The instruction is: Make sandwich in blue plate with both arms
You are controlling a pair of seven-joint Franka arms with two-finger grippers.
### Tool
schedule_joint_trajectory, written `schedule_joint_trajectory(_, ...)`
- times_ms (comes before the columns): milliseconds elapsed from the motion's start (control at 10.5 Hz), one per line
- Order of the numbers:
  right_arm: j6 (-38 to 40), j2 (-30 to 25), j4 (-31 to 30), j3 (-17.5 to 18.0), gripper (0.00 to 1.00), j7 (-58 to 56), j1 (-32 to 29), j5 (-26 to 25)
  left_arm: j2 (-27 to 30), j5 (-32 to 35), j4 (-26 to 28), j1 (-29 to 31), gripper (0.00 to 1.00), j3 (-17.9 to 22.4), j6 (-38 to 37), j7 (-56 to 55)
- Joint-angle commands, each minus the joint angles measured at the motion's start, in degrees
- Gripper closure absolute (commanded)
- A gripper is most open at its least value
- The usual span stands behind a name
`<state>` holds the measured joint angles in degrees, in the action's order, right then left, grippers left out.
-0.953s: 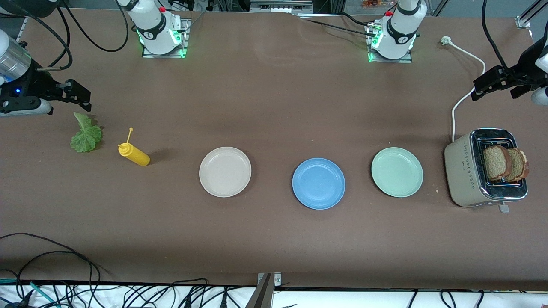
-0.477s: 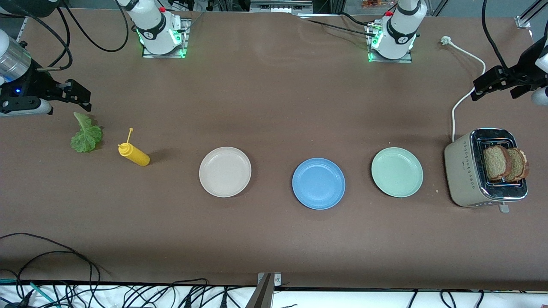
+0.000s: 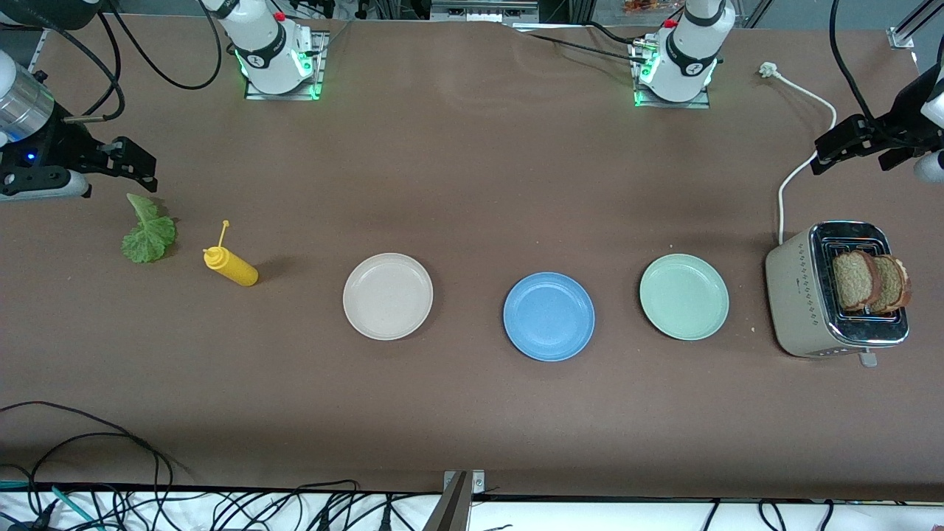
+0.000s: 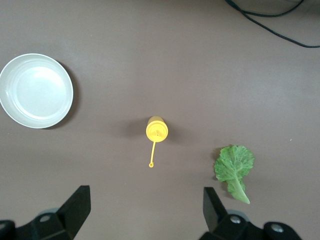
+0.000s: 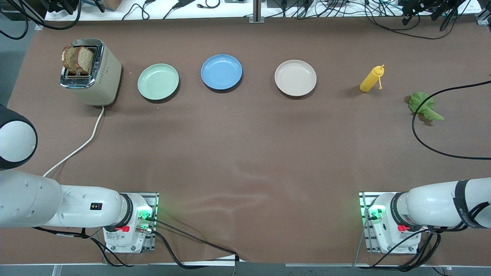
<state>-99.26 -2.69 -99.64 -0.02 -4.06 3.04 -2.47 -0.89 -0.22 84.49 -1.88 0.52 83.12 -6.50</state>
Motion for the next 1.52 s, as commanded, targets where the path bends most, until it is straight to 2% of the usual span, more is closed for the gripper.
schedule_joint_trajectory(0,-0.15,-0.65,-0.64,0.02,0.0,-0.24,-0.32,1.24,-0.96,1.45,-1.96,-0.05,0.0,-0.08,-1.12,0.79)
schedule_joint_trajectory(1430,0.03,-0.65,-0.55,0.02,0.0,-0.24,-0.4,1.33,-2.45,1.45,-1.96,0.21,0.0,0.18,-1.12,1.31)
